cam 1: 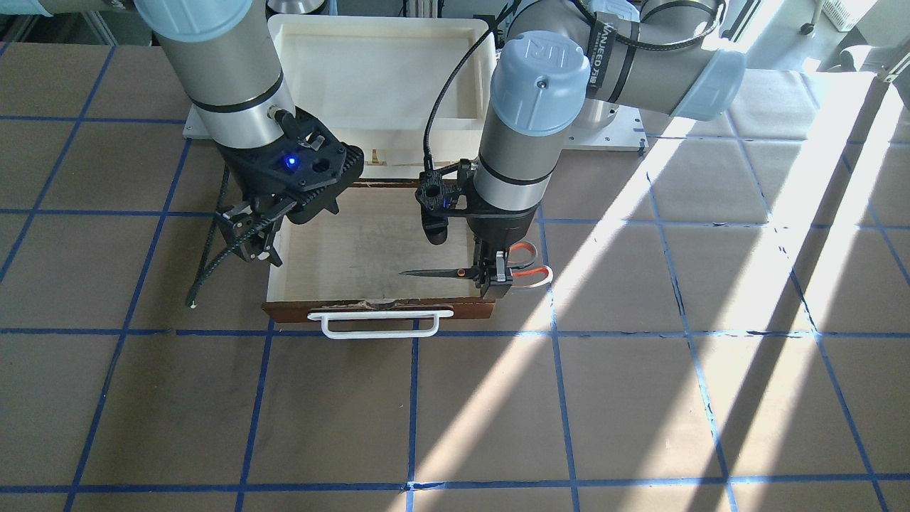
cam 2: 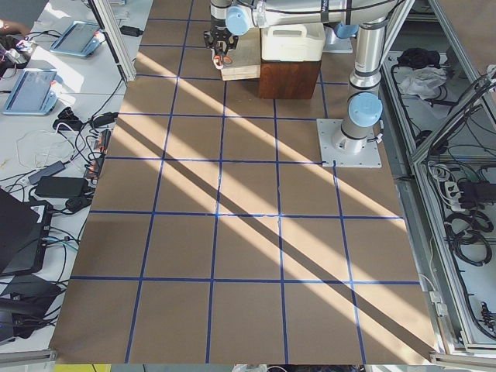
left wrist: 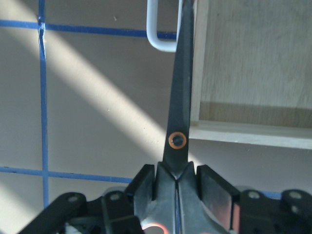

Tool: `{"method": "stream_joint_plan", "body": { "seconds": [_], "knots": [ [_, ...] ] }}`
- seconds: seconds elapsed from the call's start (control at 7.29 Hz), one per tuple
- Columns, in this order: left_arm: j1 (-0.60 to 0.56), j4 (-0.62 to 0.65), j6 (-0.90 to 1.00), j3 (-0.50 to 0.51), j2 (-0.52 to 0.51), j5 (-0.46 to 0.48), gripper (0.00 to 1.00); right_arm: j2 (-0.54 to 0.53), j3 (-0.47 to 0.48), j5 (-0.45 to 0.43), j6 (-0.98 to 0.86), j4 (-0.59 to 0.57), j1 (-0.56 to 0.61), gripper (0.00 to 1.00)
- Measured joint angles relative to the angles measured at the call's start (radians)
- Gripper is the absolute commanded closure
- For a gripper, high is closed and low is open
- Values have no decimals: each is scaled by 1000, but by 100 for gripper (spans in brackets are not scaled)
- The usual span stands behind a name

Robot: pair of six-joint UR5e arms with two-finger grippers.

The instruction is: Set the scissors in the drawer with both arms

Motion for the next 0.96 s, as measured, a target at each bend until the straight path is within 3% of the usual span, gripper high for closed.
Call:
{"method": "stream_joint_plan", "body": {
  "seconds": [0.41, 0.96],
  "knots": [
    [-88, 0, -113, -34, -10, -9, 100, -116, 83, -3, 423, 64, -14, 0],
    [-146, 8, -161, -65, -26, -17, 100, -133, 86, -2, 642, 103, -33, 0]
  ]
}}
